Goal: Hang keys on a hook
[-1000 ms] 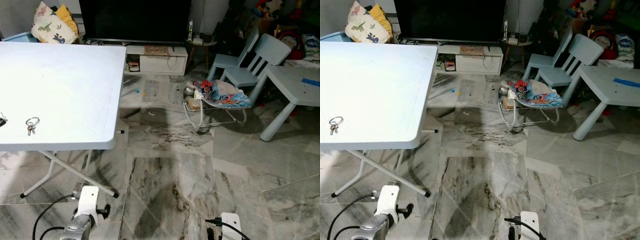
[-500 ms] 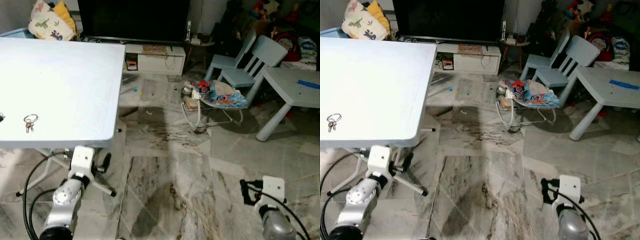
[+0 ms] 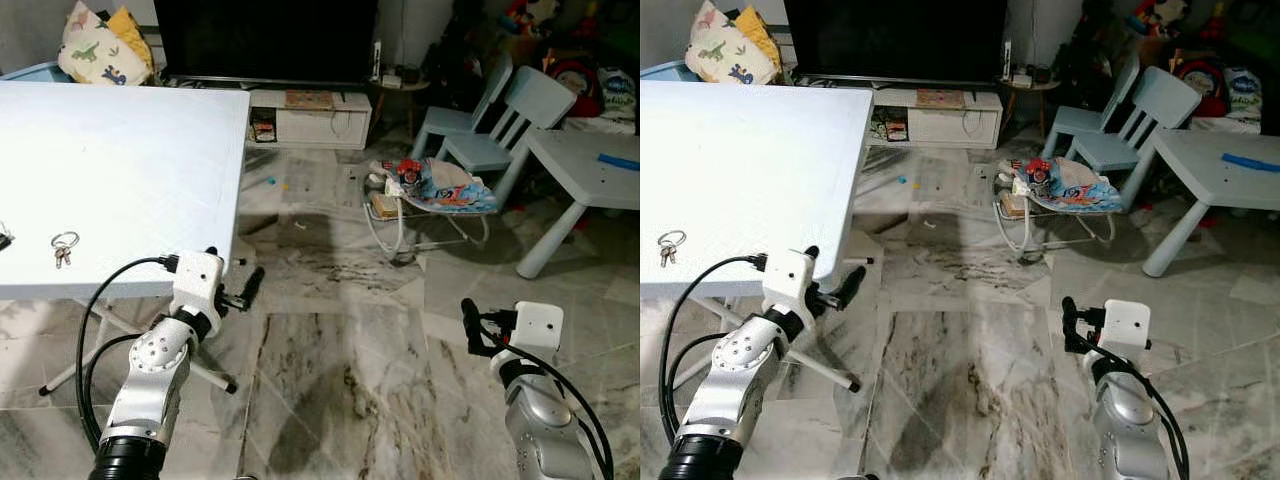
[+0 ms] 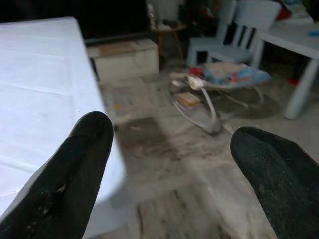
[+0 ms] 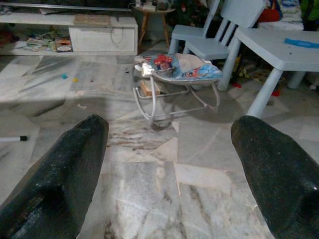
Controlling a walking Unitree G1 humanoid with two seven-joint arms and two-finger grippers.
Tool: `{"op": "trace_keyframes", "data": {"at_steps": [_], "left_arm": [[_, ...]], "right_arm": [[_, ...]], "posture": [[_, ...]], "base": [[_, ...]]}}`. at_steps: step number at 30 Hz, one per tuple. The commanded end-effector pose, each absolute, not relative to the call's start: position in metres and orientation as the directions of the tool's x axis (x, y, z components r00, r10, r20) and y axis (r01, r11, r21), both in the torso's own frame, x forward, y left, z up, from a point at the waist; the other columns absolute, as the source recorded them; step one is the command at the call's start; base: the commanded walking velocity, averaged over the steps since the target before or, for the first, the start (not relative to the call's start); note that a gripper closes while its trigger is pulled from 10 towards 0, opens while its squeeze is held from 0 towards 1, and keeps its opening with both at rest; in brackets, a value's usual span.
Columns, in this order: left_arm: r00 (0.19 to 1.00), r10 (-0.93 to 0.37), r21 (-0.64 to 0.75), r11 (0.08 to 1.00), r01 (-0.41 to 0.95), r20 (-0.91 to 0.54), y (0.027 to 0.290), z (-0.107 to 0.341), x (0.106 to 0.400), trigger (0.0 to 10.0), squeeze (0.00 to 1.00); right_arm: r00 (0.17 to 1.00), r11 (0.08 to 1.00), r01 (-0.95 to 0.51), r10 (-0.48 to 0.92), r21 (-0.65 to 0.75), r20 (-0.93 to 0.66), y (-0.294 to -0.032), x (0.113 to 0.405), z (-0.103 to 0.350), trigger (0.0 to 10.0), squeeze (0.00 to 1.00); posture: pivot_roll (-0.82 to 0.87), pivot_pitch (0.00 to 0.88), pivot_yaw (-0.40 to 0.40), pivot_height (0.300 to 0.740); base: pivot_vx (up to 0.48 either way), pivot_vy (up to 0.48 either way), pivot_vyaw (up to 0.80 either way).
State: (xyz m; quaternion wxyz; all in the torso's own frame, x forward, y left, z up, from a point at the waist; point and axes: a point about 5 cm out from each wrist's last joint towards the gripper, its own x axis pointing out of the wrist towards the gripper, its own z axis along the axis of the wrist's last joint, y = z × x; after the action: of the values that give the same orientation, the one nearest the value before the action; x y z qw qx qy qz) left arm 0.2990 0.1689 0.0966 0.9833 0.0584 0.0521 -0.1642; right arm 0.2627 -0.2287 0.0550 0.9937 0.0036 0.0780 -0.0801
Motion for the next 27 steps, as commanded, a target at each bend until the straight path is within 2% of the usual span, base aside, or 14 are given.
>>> {"op": "trace_keyframes", "data": {"at_steps": [1, 6, 10, 12, 14, 17, 18, 23, 27], "left_arm": [[0.930, -0.342, 0.090, 0.931, 0.355, -0.133, 0.164, 0.100, 0.298, 10.0, 0.00], [0.924, -0.345, 0.085, 0.928, 0.362, -0.164, 0.156, 0.109, 0.302, 10.0, 0.00], [0.904, -0.391, 0.106, 0.905, 0.412, -0.174, 0.147, 0.112, 0.306, 10.0, 0.00], [0.900, -0.401, 0.111, 0.899, 0.423, -0.172, 0.145, 0.113, 0.306, 10.0, 0.00], [0.877, -0.451, 0.104, 0.876, 0.471, -0.167, 0.135, 0.118, 0.313, 10.0, 0.00], [0.862, -0.477, 0.092, 0.863, 0.496, -0.171, 0.128, 0.118, 0.317, 10.0, 0.00], [0.843, -0.509, 0.089, 0.845, 0.528, -0.173, 0.117, 0.118, 0.319, 10.0, 0.00], [0.784, -0.594, 0.030, 0.793, 0.608, -0.178, 0.088, 0.113, 0.320, 10.0, 0.00], [0.770, -0.609, 0.002, 0.784, 0.621, -0.191, 0.078, 0.106, 0.316, 10.0, 0.00]], "right_arm": [[0.975, 0.986, 0.169, -0.167, 0.006, -0.150, -0.227, 0.262, 0.059, 10.0, 0.00], [0.972, 0.973, 0.208, -0.194, 0.100, -0.129, -0.215, 0.259, 0.068, 10.0, 0.00], [0.969, 0.963, 0.238, -0.226, 0.129, -0.102, -0.207, 0.258, 0.070, 10.0, 0.00], [0.967, 0.960, 0.245, -0.233, 0.136, -0.102, -0.206, 0.258, 0.070, 10.0, 0.00], [0.955, 0.943, 0.292, -0.279, 0.160, -0.098, -0.205, 0.256, 0.069, 10.0, 0.00], [0.949, 0.934, 0.314, -0.301, 0.170, -0.097, -0.205, 0.254, 0.069, 10.0, 0.00], [0.943, 0.929, 0.331, -0.318, 0.167, -0.101, -0.206, 0.250, 0.068, 10.0, 0.00], [0.924, 0.913, 0.379, -0.365, 0.152, -0.114, -0.213, 0.235, 0.066, 10.0, 0.00], [0.919, 0.913, 0.389, -0.376, 0.125, -0.114, -0.216, 0.232, 0.066, 10.0, 0.00]], "posture": [[0.15, 0.000, -0.028, 0.740], [0.15, 0.000, -0.013, 0.740], [0.17, 0.000, 0.042, 0.740], [0.17, 0.000, 0.042, 0.740], [0.15, 0.000, 0.097, 0.740], [0.13, 0.000, 0.115, 0.740], [0.10, 0.000, 0.131, 0.740], [0.04, 0.000, 0.140, 0.740], [0.00, 0.000, 0.130, 0.740]], "base": [[0.000, 0.000, 0.00], [0.000, 0.000, 0.00], [0.000, 0.000, 0.00], [0.000, 0.000, 0.00], [0.000, 0.000, 0.00], [0.000, 0.000, 0.00], [0.000, 0.000, 0.00], [0.000, 0.000, 0.00], [0.000, 0.000, 0.00]]}}
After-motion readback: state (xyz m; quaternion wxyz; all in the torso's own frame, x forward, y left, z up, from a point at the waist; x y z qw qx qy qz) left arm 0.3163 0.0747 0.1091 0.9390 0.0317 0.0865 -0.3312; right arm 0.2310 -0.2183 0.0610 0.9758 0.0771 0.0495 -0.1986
